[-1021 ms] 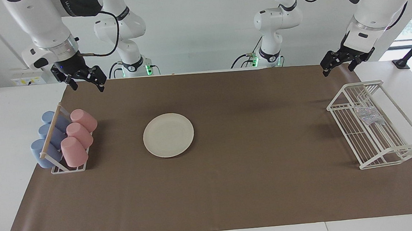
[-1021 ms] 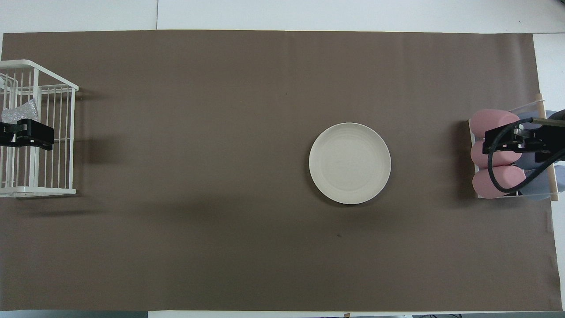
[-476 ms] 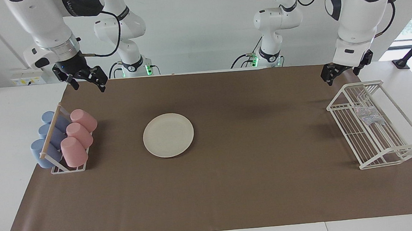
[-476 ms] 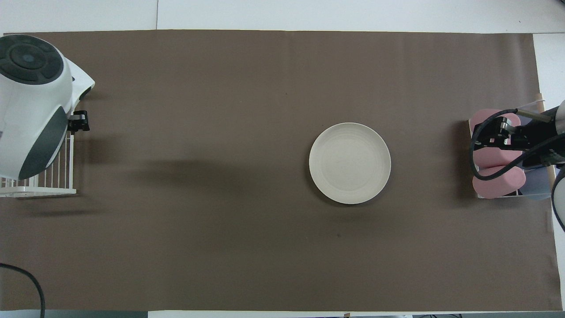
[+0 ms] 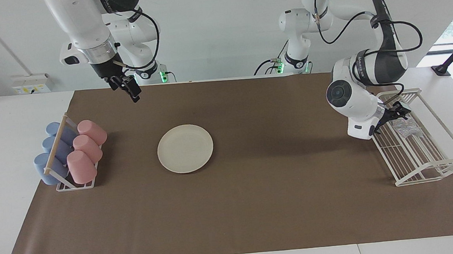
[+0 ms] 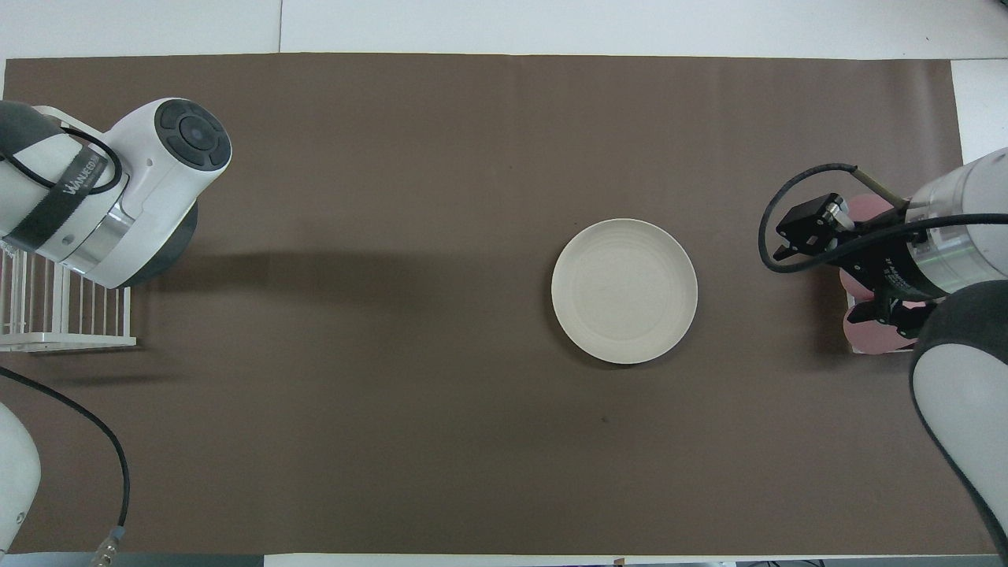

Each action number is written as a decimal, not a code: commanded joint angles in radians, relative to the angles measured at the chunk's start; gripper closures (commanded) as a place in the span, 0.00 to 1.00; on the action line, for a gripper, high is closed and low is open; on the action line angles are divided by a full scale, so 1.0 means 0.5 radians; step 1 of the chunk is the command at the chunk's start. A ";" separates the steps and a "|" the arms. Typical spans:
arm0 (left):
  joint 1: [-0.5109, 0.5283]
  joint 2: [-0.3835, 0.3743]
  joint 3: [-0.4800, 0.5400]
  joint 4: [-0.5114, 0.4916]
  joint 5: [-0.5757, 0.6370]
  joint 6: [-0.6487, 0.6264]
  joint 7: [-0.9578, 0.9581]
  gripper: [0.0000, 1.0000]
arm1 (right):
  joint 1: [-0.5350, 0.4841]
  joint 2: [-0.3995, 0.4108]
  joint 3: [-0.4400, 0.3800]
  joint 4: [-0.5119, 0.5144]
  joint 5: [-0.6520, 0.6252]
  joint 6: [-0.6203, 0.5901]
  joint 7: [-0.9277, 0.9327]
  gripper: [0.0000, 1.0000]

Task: Wipe plate with sponge
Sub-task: 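Reach the right gripper to the plate while the left gripper reaches the basket, then grasp the plate rim with the right gripper while the left gripper grasps the sponge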

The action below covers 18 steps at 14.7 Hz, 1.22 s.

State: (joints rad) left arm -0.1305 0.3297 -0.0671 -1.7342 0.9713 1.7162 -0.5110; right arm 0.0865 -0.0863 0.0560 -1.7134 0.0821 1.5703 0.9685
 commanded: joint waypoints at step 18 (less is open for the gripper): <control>0.028 -0.009 0.008 0.084 0.039 -0.058 -0.101 1.00 | 0.330 -0.110 0.020 -0.405 0.069 0.749 1.131 0.00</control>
State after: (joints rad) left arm -0.1139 0.3365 -0.0636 -1.7036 0.9853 1.7082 -0.5514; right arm 0.2561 -0.1186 0.0632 -1.8901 0.1030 1.9114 1.5218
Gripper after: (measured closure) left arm 0.956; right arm 0.000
